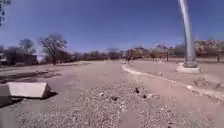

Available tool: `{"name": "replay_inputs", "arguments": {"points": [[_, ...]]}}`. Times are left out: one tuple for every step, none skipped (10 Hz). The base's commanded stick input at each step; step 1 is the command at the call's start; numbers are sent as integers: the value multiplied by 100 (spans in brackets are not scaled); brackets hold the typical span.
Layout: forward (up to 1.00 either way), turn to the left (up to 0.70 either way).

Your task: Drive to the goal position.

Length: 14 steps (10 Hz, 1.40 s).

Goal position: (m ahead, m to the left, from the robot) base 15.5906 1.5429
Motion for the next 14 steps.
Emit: {"name": "replay_inputs", "arguments": {"points": [[70,0],[70,0],[70,0],[70,0],[70,0],[70,0],[70,0],[70,0],[70,0],[70,0],[70,0],[70,0],[70,0],[70,0]]}}
